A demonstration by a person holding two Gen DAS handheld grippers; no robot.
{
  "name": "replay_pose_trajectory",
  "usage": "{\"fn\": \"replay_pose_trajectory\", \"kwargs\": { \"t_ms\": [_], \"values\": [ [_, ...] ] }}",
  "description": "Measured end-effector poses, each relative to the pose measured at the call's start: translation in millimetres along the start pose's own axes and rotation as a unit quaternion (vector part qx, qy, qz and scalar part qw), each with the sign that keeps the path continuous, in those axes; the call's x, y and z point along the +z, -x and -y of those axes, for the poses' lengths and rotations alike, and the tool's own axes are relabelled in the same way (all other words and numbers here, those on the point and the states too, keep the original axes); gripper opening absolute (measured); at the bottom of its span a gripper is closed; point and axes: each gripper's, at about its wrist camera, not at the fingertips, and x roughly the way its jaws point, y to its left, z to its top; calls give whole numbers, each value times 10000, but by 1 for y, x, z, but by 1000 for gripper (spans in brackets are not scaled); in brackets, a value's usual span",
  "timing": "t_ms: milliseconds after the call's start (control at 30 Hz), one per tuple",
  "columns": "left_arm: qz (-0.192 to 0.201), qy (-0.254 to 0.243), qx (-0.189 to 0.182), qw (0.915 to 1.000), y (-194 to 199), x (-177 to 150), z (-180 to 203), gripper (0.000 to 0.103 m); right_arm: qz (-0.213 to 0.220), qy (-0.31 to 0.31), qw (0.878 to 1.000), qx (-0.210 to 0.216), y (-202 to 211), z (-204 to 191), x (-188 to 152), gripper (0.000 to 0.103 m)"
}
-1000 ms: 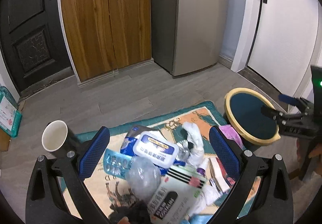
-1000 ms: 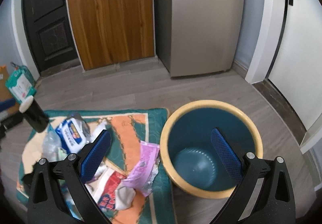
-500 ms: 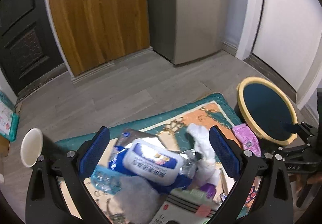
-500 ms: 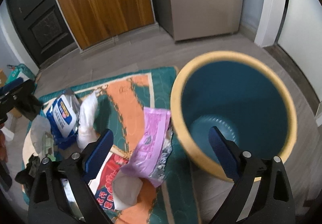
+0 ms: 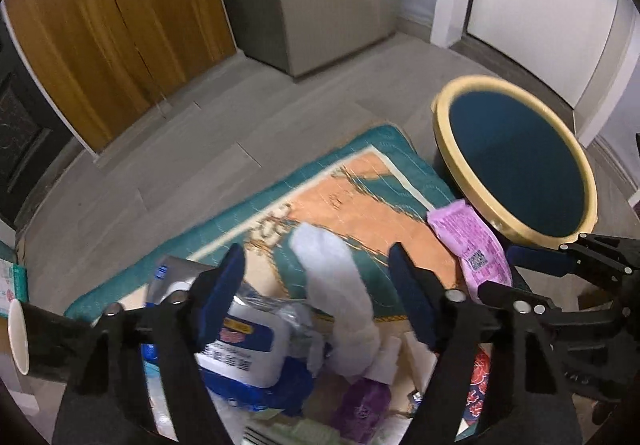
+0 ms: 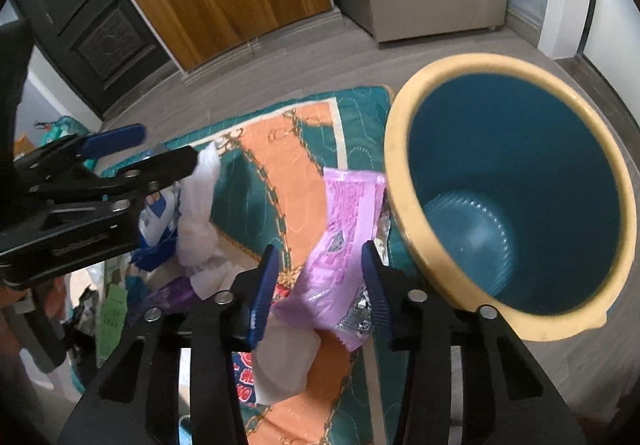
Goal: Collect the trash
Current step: 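Grasp the pink wrapper with the right gripper while the left gripper grasps white tissue, then carry both items over the teal bin and open both grippers to drop them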
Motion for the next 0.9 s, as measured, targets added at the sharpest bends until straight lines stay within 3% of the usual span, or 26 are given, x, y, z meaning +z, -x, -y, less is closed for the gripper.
{"fn": "replay_pose_trajectory", "kwargs": {
  "t_ms": [133, 333, 467, 900],
  "values": [
    [-269, 0, 8, 9996, -13, -3, 4, 52, -109, -13, 9999, -31, -4, 4, -3, 37],
    [-651, 46, -20, 9979, -28, -12, 4, 25, -248, -140, 9995, 123, -8, 8, -4, 16],
    [-655, 60, 16, 9978, -27, -16, -1, 10, -220, -103, 9996, 154, -7, 6, -2, 11],
    [19, 306, -72, 9995, 21, 8, -15, 4, 306, -117, 9990, 293, 29, -1, 23, 11]
  ]
}}
